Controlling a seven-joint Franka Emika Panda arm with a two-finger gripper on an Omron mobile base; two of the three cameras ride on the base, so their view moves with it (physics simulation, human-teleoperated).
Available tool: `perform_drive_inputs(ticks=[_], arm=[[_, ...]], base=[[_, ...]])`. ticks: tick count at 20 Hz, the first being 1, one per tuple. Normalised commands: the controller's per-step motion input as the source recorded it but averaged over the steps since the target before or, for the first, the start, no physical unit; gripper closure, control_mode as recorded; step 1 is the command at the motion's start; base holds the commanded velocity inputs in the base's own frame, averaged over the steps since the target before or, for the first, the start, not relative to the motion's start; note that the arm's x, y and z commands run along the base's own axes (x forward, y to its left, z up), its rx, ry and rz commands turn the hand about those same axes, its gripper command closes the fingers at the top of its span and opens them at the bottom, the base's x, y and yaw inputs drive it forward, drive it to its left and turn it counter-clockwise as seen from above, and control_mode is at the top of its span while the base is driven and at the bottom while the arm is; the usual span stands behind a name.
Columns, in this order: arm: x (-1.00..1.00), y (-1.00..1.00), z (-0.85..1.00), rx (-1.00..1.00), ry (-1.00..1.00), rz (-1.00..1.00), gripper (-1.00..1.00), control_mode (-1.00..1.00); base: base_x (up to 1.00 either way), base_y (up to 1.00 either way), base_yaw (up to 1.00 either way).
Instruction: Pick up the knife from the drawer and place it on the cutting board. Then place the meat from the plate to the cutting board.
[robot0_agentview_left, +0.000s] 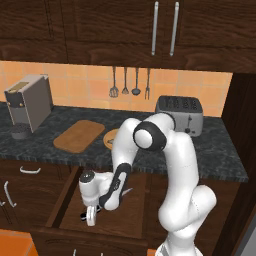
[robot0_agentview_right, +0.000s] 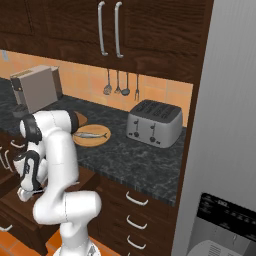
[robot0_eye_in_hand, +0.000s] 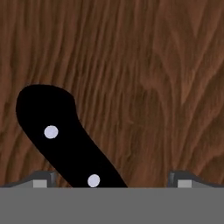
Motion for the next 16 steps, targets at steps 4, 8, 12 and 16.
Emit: perform_drive_inputs(ticks=[4, 8, 12, 16], arm=[[0.0, 0.0, -0.18, 0.0, 0.0, 0.0, -1.0, -1.0], [0.0, 0.04, -0.16, 0.0, 0.0, 0.0, 1.0, -1.0], [0.0, 0.19, 0.0, 0.0, 0.0, 0.0, 1.0, -1.0], [-0.1, 0.31, 0.22, 0.0, -0.01, 0.0, 1.0, -1.0]], base=[[0.0, 0.0, 0.0], [0.0, 0.0, 0.0], [0.0, 0.0, 0.0], [0.0, 0.0, 0.0]])
